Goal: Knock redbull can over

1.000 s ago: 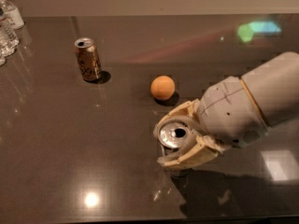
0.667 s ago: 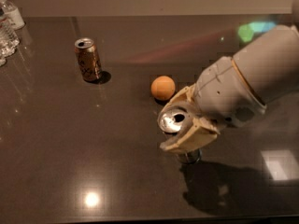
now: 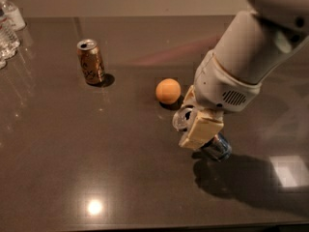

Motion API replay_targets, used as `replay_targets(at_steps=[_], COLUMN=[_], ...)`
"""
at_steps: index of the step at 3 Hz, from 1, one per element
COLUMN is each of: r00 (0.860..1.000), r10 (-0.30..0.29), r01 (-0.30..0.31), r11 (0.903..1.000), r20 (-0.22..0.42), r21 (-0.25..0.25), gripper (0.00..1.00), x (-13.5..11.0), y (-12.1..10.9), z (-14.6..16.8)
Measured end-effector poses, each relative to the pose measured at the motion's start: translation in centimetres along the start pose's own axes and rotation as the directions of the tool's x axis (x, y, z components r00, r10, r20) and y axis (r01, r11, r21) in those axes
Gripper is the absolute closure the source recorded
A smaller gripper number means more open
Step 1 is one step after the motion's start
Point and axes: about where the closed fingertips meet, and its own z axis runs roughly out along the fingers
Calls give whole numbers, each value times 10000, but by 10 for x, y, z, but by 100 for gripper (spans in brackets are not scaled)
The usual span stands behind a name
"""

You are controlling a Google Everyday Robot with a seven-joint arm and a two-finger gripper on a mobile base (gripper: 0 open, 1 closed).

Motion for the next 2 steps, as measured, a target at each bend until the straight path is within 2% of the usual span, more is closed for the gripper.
replay_targets(at_steps=[1, 2], r00=[9871, 9652], r10=[225, 194], r01=[-236, -235], r11=[9997, 9996], r20=[-1588, -2607], r21=[-53, -123], gripper=[100, 82], x=[28, 43], y=[-12, -17], z=[11, 20])
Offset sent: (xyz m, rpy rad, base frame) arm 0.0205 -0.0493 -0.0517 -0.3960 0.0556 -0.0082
